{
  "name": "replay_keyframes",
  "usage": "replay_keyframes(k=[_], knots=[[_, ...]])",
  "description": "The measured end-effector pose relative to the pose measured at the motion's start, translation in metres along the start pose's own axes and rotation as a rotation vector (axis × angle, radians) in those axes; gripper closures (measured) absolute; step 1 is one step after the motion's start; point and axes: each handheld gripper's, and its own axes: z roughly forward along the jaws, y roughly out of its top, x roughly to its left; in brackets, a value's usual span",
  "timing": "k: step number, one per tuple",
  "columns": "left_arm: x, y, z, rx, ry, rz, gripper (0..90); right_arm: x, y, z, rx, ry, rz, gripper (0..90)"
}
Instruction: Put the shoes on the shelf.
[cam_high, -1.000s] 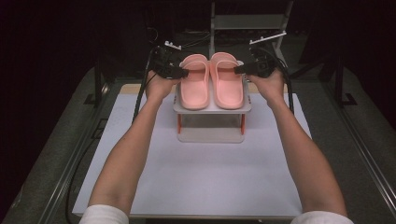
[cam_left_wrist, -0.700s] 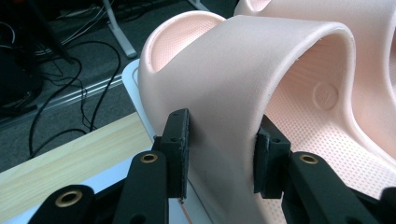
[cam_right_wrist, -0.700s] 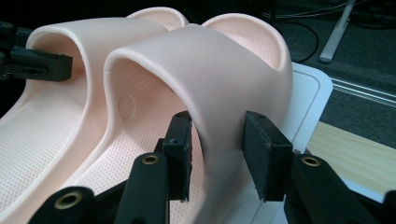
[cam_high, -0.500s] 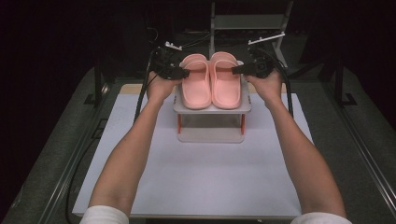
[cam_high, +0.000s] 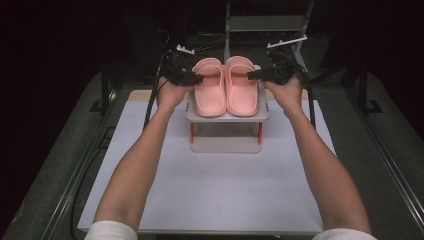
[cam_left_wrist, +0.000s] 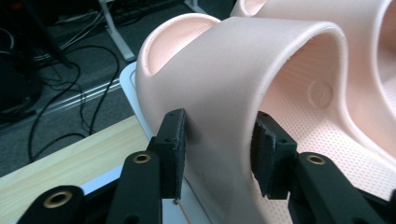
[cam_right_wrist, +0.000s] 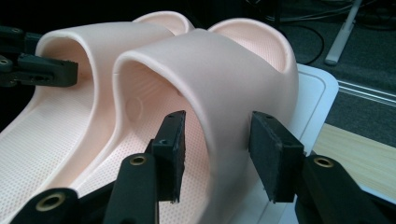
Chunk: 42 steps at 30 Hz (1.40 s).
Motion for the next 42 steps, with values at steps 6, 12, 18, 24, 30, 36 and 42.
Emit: replay_keyframes(k=[6, 12, 18, 24, 30, 36, 42], knots=[[-0.002, 0.0, -0.008, -0.006, 0.009, 0.016, 53.7, -0.002, -0.004, -0.009, -0.04, 0.027, 0.013, 54.9], [-0.003, -0.005, -0.017, -0.035, 0.002, 0.02, 53.0, -0.006, -0.013, -0.027, -0.06, 0.064, 0.013, 53.7], [-0.001, -0.016, -0.026, -0.067, -0.035, 0.017, 52.8, -0.005, -0.021, -0.035, -0.044, 0.102, -0.012, 52.0], [-0.004, -0.023, -0.029, -0.075, -0.043, 0.022, 51.7, 0.001, -0.025, -0.041, -0.048, 0.142, -0.028, 52.0], [-0.005, -0.028, -0.035, -0.087, -0.056, 0.032, 50.8, 0.006, -0.03, -0.044, -0.05, 0.183, -0.041, 52.0], [-0.006, -0.031, -0.044, -0.108, -0.07, 0.029, 50.0, 0.01, -0.035, -0.048, -0.051, 0.213, -0.046, 51.5], [-0.005, -0.037, -0.05, -0.109, -0.067, 0.03, 48.1, 0.013, -0.039, -0.053, -0.058, 0.238, -0.051, 51.5]])
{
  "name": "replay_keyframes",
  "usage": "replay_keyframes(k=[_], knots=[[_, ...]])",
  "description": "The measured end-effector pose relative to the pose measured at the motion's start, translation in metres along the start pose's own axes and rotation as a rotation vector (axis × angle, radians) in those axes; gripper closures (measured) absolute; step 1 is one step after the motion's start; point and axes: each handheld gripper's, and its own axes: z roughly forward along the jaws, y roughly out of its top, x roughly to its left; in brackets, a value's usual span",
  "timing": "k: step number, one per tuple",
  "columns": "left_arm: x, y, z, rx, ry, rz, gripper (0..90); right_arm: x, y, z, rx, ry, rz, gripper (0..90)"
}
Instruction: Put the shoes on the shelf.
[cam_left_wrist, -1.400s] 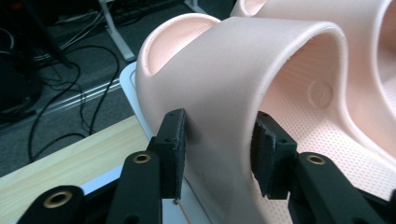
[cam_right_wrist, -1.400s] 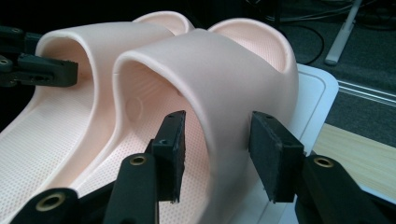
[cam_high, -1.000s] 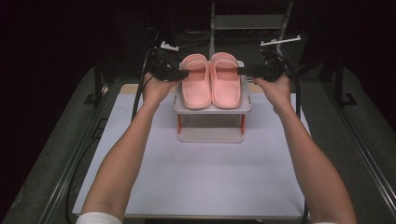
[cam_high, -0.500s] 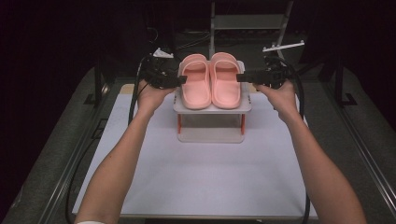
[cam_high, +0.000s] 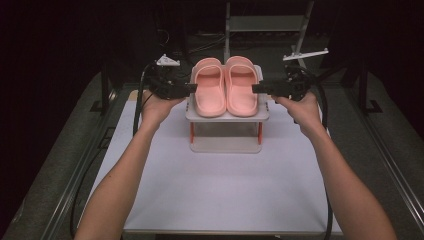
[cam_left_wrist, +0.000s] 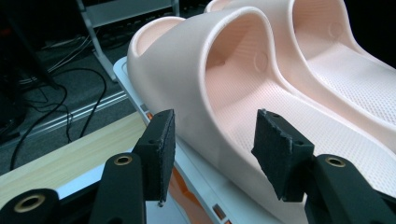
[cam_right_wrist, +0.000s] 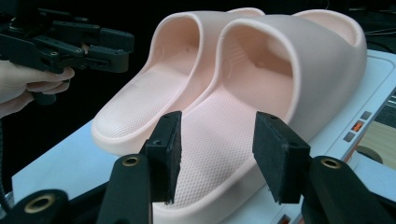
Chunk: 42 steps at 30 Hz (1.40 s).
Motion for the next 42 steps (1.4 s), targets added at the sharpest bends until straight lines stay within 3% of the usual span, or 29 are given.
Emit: replay_keyframes(k=[15, 20, 42], knots=[[0.0, -0.012, -0.015, -0.023, 0.0, -0.001, 45.3, 0.007, -0.009, -0.008, 0.003, 0.036, -0.009, 50.9], [-0.003, -0.017, -0.02, -0.023, 0.009, 0.019, 44.4, 0.008, -0.013, -0.011, -0.003, 0.049, -0.007, 50.4], [-0.004, -0.04, -0.038, -0.032, 0.002, 0.01, 39.6, 0.015, -0.034, -0.02, -0.014, 0.092, -0.004, 49.4]])
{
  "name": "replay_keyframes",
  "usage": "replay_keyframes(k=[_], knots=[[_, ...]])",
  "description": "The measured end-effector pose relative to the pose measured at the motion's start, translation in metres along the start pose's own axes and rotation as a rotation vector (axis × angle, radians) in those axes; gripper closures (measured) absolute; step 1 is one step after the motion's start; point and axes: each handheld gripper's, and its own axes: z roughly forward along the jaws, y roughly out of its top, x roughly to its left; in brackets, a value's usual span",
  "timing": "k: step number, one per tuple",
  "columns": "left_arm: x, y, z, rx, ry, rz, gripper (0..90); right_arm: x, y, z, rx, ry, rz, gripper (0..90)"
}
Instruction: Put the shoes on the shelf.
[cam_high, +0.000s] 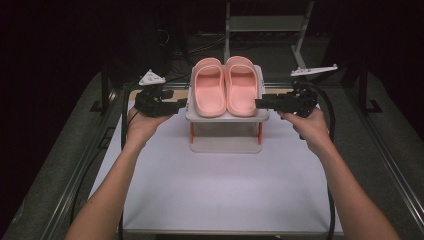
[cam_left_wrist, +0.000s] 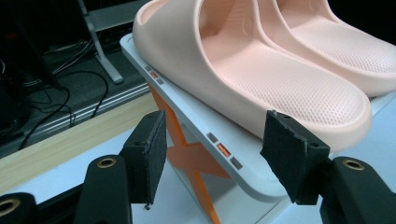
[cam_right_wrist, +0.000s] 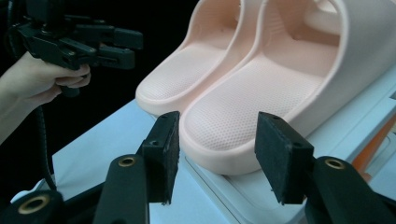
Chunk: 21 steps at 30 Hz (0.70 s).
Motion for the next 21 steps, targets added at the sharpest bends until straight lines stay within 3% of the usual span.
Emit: replay_keyframes(k=[21], knots=[[-0.001, -0.023, -0.013, -0.009, -0.002, -0.021, 37.2, 0.009, -0.017, -0.001, 0.0, 0.041, -0.006, 47.6]])
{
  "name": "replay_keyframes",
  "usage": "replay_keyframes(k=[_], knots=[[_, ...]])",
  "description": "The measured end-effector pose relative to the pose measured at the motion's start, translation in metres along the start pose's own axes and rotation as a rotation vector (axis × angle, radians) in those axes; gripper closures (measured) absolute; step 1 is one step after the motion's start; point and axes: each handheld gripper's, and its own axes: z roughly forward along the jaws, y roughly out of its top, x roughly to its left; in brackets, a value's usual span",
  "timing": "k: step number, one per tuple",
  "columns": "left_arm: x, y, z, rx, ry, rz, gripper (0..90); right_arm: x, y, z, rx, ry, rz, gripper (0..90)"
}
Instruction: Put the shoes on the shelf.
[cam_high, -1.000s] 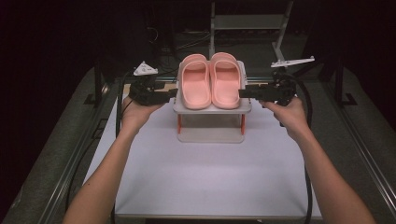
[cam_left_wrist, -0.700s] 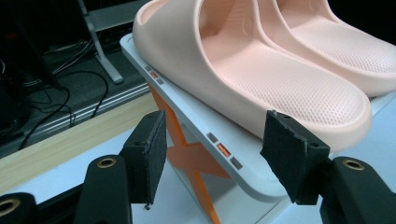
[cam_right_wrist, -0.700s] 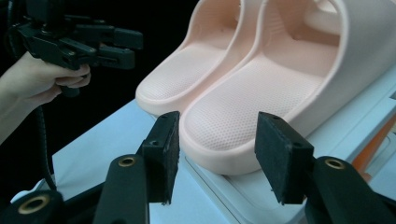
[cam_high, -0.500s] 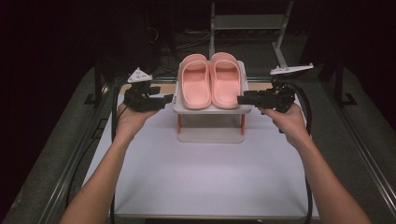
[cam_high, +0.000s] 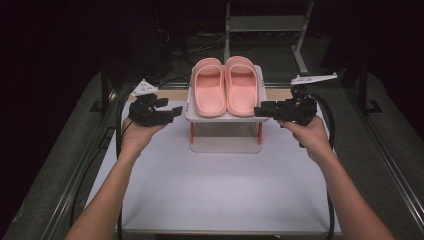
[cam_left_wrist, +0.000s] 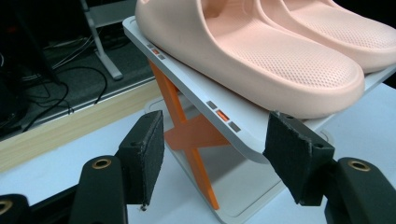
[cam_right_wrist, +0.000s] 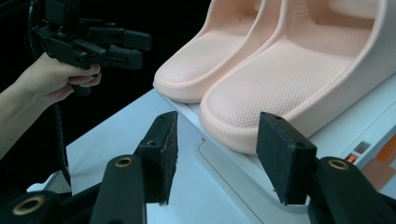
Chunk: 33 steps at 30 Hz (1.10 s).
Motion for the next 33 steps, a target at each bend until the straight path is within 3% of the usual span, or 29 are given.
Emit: replay_keyframes(k=[20, 25, 33], knots=[[-0.008, -0.017, -0.001, 0.001, -0.011, -0.01, 35.6, 0.001, -0.029, -0.001, 0.022, 0.027, 0.006, 45.8], [-0.017, -0.027, 0.002, 0.006, -0.031, -0.006, 35.5, 0.001, -0.039, 0.0, 0.019, 0.046, 0.015, 45.8], [-0.017, -0.037, 0.0, -0.001, -0.015, -0.009, 34.5, 0.002, -0.051, 0.006, 0.028, 0.07, 0.023, 45.2]])
